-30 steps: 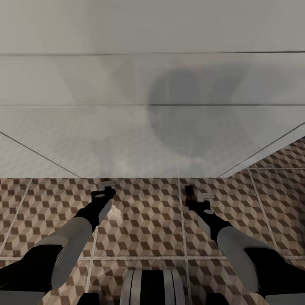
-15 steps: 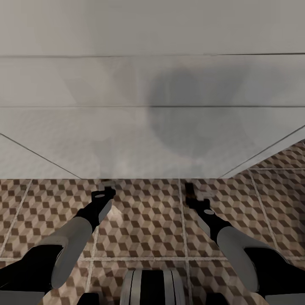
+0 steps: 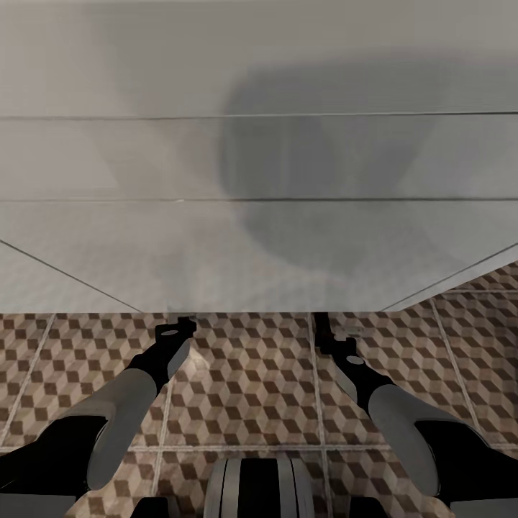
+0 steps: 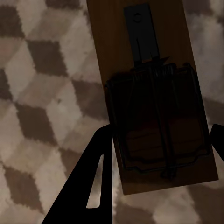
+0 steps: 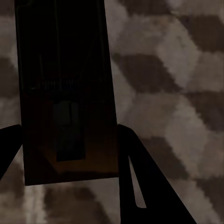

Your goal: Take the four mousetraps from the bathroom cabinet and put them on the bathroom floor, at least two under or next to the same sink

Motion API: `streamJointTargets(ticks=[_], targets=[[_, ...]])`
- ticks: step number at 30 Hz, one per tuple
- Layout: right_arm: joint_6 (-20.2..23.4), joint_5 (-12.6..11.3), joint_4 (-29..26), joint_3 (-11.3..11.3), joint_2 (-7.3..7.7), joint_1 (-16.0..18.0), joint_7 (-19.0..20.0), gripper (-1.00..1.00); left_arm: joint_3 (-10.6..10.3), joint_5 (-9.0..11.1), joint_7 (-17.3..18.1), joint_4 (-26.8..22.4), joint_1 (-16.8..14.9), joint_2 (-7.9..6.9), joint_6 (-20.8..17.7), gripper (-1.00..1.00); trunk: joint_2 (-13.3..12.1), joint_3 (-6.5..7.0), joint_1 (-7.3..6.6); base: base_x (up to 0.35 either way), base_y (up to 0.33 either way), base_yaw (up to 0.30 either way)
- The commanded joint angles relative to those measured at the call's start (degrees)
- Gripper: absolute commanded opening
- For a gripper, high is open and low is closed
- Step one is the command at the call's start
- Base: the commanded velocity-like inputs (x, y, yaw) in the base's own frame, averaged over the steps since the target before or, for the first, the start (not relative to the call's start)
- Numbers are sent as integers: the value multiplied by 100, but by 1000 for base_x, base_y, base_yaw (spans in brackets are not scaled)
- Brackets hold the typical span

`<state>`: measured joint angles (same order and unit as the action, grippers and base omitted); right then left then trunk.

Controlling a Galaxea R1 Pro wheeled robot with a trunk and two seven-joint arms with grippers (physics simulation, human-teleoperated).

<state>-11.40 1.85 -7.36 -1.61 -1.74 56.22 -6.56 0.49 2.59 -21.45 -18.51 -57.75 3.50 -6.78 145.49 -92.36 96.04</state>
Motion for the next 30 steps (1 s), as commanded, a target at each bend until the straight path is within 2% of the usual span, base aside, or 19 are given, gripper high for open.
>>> streamJointTargets(ticks=[1, 30], targets=[[-20, -3, 6, -15, -2, 3, -12, -100, 3, 22, -17, -12, 1, 2, -29, -100, 1, -3, -1, 4, 3, 0], [-10, -9, 6, -15, 2, 3, -12, -100, 3, 22, -21, 13, 1, 2, -28, -100, 1, -3, -1, 36, 0, 0]])
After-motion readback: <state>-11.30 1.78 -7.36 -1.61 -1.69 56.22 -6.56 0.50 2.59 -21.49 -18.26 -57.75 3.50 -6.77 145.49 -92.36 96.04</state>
